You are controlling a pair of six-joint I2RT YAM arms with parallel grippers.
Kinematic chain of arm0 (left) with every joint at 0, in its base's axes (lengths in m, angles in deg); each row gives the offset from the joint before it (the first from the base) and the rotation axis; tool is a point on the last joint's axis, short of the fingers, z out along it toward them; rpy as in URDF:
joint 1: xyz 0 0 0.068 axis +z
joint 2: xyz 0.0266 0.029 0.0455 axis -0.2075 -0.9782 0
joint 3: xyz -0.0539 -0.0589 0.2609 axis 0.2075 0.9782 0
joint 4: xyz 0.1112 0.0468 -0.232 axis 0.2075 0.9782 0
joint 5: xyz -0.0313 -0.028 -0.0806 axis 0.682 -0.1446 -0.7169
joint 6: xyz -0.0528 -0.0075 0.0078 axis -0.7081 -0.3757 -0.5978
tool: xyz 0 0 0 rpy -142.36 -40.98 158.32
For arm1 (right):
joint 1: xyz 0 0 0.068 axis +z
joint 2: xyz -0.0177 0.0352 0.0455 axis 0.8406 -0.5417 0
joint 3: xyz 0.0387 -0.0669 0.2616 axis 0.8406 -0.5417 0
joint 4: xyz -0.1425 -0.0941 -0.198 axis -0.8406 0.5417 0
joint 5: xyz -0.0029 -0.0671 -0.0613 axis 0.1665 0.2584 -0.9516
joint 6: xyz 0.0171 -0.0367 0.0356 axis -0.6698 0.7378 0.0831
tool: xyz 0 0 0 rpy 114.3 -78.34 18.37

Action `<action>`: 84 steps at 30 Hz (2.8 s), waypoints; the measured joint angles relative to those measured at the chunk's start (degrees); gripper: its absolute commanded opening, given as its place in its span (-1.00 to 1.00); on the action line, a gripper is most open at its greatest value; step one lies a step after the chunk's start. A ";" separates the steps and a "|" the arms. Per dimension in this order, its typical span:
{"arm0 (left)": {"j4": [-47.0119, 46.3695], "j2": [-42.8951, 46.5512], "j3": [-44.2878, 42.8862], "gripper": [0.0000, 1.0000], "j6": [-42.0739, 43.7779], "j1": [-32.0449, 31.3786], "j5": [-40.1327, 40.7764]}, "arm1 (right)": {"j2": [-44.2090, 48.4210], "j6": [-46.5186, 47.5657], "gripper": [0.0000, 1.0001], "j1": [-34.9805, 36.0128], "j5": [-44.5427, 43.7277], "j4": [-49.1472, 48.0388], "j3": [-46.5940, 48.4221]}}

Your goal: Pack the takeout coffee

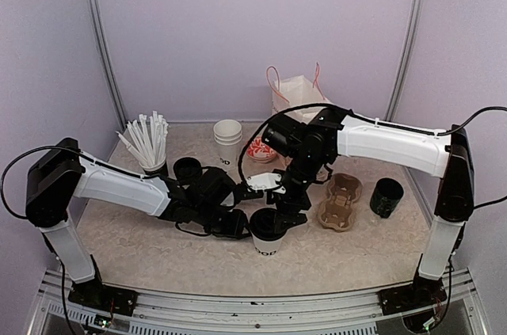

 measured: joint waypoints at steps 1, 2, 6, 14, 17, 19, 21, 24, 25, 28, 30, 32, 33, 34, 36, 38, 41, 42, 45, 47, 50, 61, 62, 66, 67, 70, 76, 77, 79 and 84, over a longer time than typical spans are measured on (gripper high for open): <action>0.04 0.00 0.11 -0.25 -0.09 0.07 0.04 | 0.00 -0.07 0.83 0.00 -0.02 0.00 0.26; 0.28 0.00 0.33 -0.23 -0.22 0.13 0.35 | 0.02 -0.13 0.84 0.00 -0.22 0.00 0.57; 3.69 1.01 1.01 -0.14 -0.61 0.15 2.36 | 0.70 -0.76 0.83 -0.13 -1.90 -0.39 0.42; 9.81 13.42 2.12 0.03 -1.44 0.13 7.21 | 7.87 -4.92 0.77 -6.97 1.90 -6.23 -5.07; 7.39 18.38 2.56 0.04 -1.40 0.11 7.28 | 12.61 -8.52 0.76 -12.31 7.74 -11.45 -11.69; 3.85 21.07 3.87 0.04 -1.42 0.13 6.40 | 14.75 -11.26 0.77 -15.45 12.24 -14.80 -16.06; 0.72 22.64 5.05 0.04 -1.51 0.13 4.96 | 15.61 -13.90 0.79 -16.87 15.98 -17.64 -19.67; -3.26 22.71 5.70 0.04 -1.55 -0.07 2.56 | 15.30 -16.72 0.81 -16.98 20.28 -20.41 -23.56; -4.07 22.45 5.70 0.10 -1.55 -0.17 2.08 | 15.02 -17.53 0.81 -16.98 21.62 -20.96 -24.37; -6.14 21.09 5.68 0.10 -1.38 -0.90 0.48 | 13.92 -19.34 0.79 -16.98 24.87 -22.23 -25.38; -6.62 19.63 5.64 0.08 -1.20 -1.33 -0.50 | 13.22 -20.44 0.77 -16.98 26.73 -23.21 -25.42; -6.60 18.10 5.62 0.05 -1.16 -1.62 -0.98 | 12.70 -21.22 0.74 -16.98 28.22 -23.89 -25.42; -6.58 17.42 5.62 0.04 -1.07 -1.73 -1.14 | 12.37 -21.55 0.72 -16.98 28.94 -24.15 -25.42; -6.56 16.79 5.62 0.04 -0.96 -1.77 -1.31 | 11.96 -21.88 0.71 -16.98 29.57 -24.50 -25.42; -6.49 15.78 5.62 0.02 -0.76 -1.77 -1.60 | 10.93 -22.38 0.68 -16.98 30.56 -24.90 -25.42; -6.49 15.28 5.62 0.00 -0.57 -1.77 -2.03 | 9.86 -22.64 0.65 -16.98 31.19 -25.05 -25.42; -6.62 14.82 5.62 -0.04 -0.31 -1.79 -2.60 | 8.39 -23.10 0.58 -16.98 31.74 -25.18 -25.42; -6.71 14.75 5.62 -0.05 -0.31 -1.79 -2.73 | 8.17 -23.21 0.54 -16.98 31.78 -25.18 -25.42; -7.10 14.49 5.62 -0.08 -0.24 -1.77 -3.19 | 7.54 -23.50 0.35 -16.98 32.02 -25.31 -25.42; -7.52 14.29 5.70 -0.12 -0.13 -1.77 -3.43 | 6.91 -23.69 0.30 -16.98 32.41 -25.53 -25.42; -8.24 14.14 5.95 -0.18 -0.11 -1.77 -3.63 | 5.75 -24.33 0.20 -16.98 32.76 -25.68 -25.42; -10.47 11.69 6.45 -0.41 -1.38 -1.16 -5.09 | 3.45 -27.87 0.03 -16.98 35.04 -26.49 -24.81; -11.13 11.52 6.69 -0.41 -1.90 -0.85 -5.46 | 3.17 -28.06 0.03 -17.00 35.30 -26.47 -24.70; -13.20 11.39 7.65 -0.41 -3.85 0.13 -6.36 | 2.27 -28.59 -0.08 -16.92 36.57 -26.36 -24.39; -13.55 11.23 7.69 -0.40 -4.20 0.28 -6.64 | 2.05 -28.74 -0.10 -16.92 36.85 -26.25 -24.28; -13.75 10.95 7.39 -0.32 -4.26 0.42 -6.62 | 1.27 -29.53 -0.12 -16.92 37.81 -25.90 -23.98; -10.78 10.08 4.87 -0.28 -3.56 -0.15 -4.35 | 0.81 -29.86 -0.16 -16.92 38.80 -25.38 -23.56; -10.36 10.10 4.68 -0.27 -3.50 -0.20 -3.93 | 0.81 -29.86 -0.15 -16.92 38.80 -25.40 -23.56; -9.70 10.14 4.28 -0.25 -3.26 -0.28 -3.32 | 0.83 -29.83 -0.09 -16.92 38.82 -25.44 -23.61; -7.78 10.32 3.32 -0.16 -1.97 -0.70 -1.75 | 1.29 -29.22 0.27 -16.92 38.29 -26.58 -24.37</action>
